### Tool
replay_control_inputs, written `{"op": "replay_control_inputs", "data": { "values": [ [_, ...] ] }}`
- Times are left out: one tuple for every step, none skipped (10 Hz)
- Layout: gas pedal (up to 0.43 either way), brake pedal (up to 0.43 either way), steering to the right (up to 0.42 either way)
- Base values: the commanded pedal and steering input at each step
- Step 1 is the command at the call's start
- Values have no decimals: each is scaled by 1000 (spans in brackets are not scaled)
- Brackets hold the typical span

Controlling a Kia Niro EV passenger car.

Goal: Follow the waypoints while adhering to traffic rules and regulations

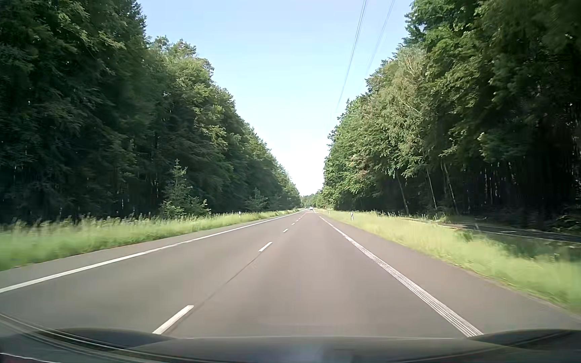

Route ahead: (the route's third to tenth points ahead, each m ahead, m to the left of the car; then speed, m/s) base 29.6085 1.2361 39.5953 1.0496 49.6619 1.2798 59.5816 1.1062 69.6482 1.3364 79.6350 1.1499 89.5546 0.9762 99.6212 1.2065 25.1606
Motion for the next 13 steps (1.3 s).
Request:
{"op": "replay_control_inputs", "data": {
  "values": [
    [220,30,0],
    [220,30,0],
    [220,30,0],
    [220,30,0],
    [220,30,0],
    [220,30,0],
    [220,30,0],
    [220,30,0],
    [220,30,0],
    [209,30,0],
    [209,30,0],
    [209,30,0],
    [209,30,0]
  ]
}}
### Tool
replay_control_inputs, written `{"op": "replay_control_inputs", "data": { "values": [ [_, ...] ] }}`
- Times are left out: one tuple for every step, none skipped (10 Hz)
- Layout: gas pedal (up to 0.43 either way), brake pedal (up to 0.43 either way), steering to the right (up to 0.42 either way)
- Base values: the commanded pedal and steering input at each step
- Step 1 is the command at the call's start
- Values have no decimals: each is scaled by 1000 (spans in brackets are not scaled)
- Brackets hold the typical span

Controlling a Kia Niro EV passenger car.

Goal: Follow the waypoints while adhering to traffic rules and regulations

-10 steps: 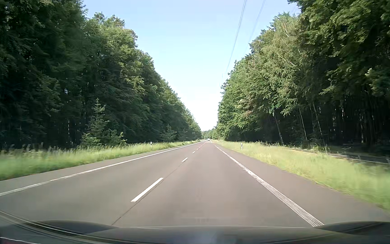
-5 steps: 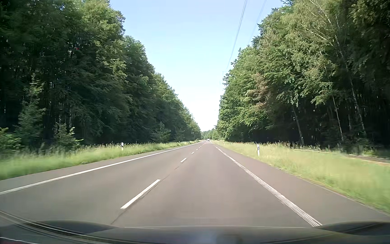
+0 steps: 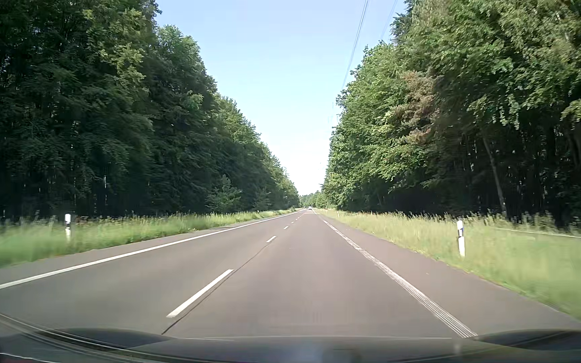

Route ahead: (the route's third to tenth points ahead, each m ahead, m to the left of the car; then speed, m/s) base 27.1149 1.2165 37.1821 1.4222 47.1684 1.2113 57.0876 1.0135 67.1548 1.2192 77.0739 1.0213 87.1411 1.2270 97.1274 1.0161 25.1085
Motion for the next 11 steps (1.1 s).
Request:
{"op": "replay_control_inputs", "data": {
  "values": [
    [209,30,0],
    [209,30,0],
    [209,30,0],
    [209,30,0],
    [209,30,0],
    [209,30,0],
    [209,30,0],
    [209,24,0],
    [209,30,0],
    [209,24,0],
    [209,30,0]
  ]
}}
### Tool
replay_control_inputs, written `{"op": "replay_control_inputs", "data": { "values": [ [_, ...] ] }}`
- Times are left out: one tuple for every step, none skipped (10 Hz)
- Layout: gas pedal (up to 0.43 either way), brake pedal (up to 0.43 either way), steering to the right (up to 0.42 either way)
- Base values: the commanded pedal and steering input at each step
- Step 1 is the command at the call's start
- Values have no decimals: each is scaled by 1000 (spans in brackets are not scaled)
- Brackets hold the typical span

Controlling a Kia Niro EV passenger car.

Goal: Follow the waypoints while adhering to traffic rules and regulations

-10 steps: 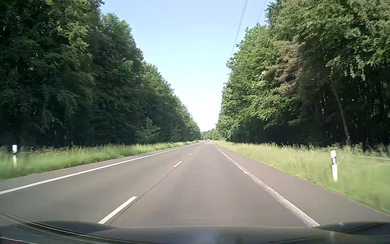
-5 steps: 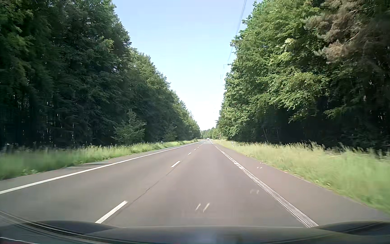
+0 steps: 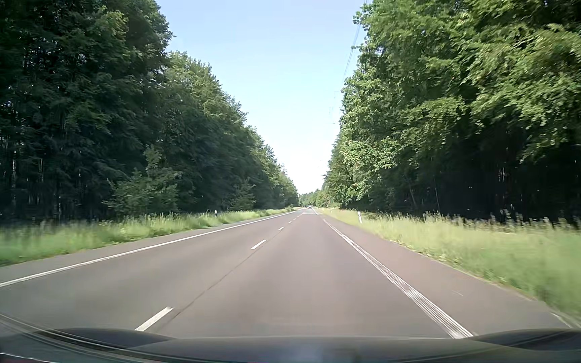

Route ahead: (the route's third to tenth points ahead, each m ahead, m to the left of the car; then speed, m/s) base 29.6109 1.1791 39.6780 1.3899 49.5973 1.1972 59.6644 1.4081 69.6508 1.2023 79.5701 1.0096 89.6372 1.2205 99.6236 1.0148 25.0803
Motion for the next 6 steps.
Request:
{"op": "replay_control_inputs", "data": {
  "values": [
    [209,30,0],
    [209,30,0],
    [209,30,0],
    [209,30,0],
    [209,30,0],
    [209,30,0]
  ]
}}
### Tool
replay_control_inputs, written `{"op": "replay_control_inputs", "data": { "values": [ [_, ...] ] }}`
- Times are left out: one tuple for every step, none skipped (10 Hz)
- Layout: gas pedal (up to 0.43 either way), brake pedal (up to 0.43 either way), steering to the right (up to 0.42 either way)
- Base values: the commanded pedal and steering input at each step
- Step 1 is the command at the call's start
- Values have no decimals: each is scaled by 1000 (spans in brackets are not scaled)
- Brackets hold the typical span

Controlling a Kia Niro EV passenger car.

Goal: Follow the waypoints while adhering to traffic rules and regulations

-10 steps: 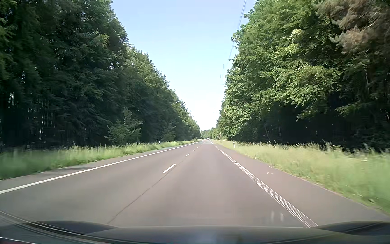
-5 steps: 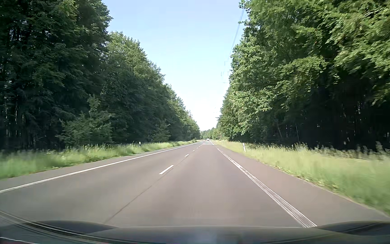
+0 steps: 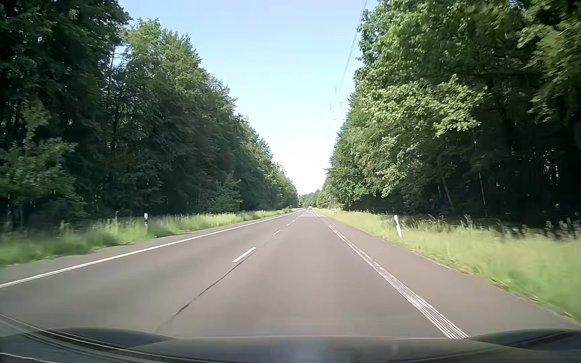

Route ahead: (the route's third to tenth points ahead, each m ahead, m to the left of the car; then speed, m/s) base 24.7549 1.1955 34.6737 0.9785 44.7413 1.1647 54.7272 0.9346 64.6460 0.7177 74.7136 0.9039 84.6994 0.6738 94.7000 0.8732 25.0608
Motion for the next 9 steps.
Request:
{"op": "replay_control_inputs", "data": {
  "values": [
    [209,30,0],
    [209,30,0],
    [209,30,0],
    [209,30,0],
    [209,24,0],
    [209,30,0],
    [209,30,0],
    [209,30,0],
    [209,30,0]
  ]
}}
